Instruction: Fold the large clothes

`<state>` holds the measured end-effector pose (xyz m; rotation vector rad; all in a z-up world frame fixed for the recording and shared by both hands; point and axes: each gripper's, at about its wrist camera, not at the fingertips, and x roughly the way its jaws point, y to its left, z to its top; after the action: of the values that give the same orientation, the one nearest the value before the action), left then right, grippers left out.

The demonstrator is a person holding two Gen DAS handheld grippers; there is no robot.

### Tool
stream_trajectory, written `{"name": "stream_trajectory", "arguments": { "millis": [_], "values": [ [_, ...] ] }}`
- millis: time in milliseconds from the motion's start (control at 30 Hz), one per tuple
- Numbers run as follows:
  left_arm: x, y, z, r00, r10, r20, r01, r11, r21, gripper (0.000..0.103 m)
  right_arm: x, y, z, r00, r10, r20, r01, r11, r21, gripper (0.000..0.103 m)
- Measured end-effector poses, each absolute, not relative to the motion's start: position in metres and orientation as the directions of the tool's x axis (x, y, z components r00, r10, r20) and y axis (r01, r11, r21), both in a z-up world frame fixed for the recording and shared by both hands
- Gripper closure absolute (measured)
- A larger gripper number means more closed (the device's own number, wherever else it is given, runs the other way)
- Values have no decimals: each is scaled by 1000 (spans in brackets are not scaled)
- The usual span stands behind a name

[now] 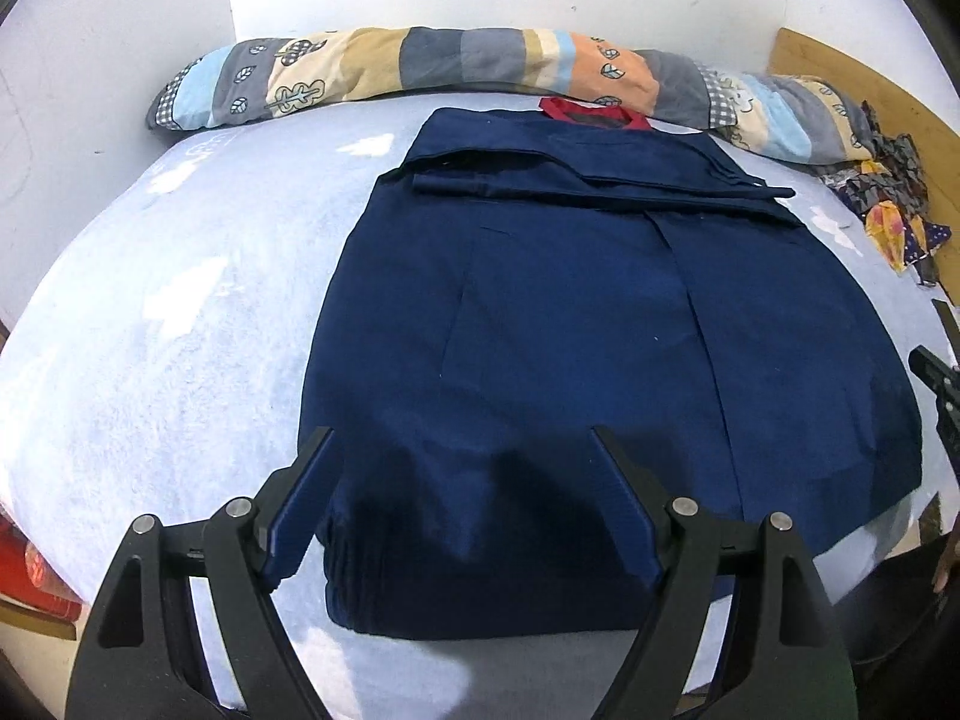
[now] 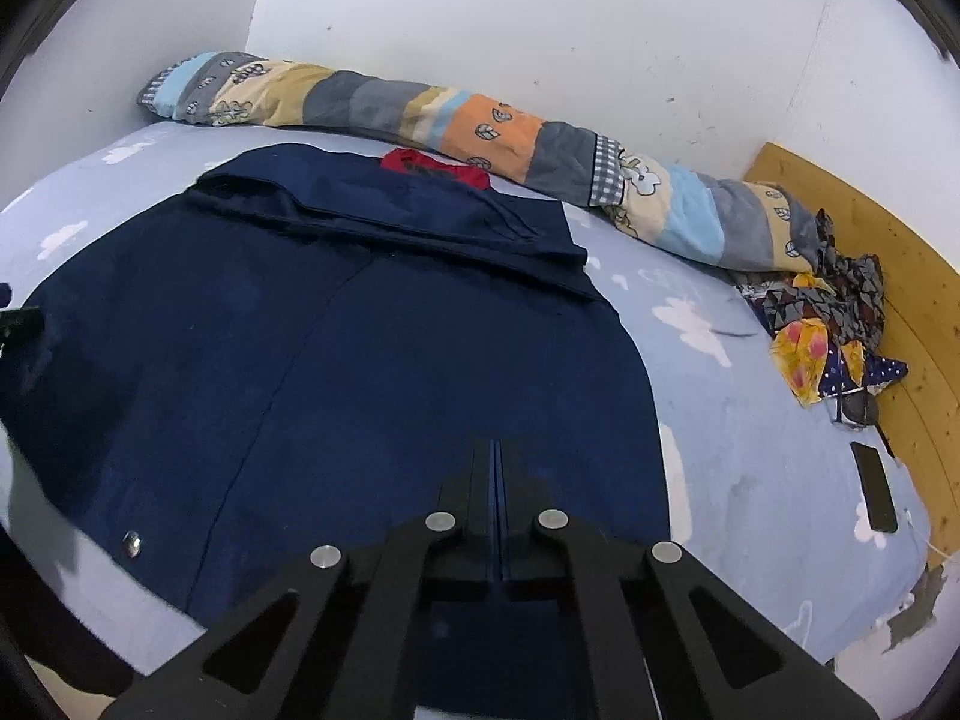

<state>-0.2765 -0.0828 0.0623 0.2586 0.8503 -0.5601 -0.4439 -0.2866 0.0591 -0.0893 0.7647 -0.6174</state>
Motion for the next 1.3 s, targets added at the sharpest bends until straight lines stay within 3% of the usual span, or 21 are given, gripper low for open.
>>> {"name": "stream_trajectory", "arguments": {
  "millis": [200, 300, 400, 533, 800, 1000, 1200, 1300],
  "values": [
    [-277, -69, 62, 523, -379, -763, 564, 825, -24, 21, -465, -270, 57, 547, -621, -561, 512, 779, -363, 103],
    [-278, -63, 62, 512, -390, -765, 565, 824, -41, 21, -476, -273, 54, 530, -620, -579, 534, 774, -340, 102],
    [-278, -60, 61, 501, -397, -769, 574, 817, -47, 21, -485, -278, 48, 495, -617, -612, 557, 766, -321, 96],
    [-280, -57, 55, 473, -383, -793, 583, 811, -44, 21, -497, -280, 44, 474, -621, -624, 579, 754, -311, 62],
    [-278, -37, 46, 400, -407, -821, 564, 816, -130, 21, -518, -302, 42, 443, -589, -675, 654, 728, -206, 58],
    [-289, -39, 44, 339, -461, -820, 610, 772, -181, 20, -520, -298, 44, 438, -599, -670, 656, 723, -217, 46],
    [-308, -55, 45, 312, -486, -817, 687, 709, -160, 17, -524, -295, 43, 442, -595, -671, 650, 728, -218, 38],
    [-321, -55, 61, 414, -499, -761, 703, 707, -81, 17, -526, -295, 43, 442, -597, -670, 653, 726, -217, 37]
  ]
}}
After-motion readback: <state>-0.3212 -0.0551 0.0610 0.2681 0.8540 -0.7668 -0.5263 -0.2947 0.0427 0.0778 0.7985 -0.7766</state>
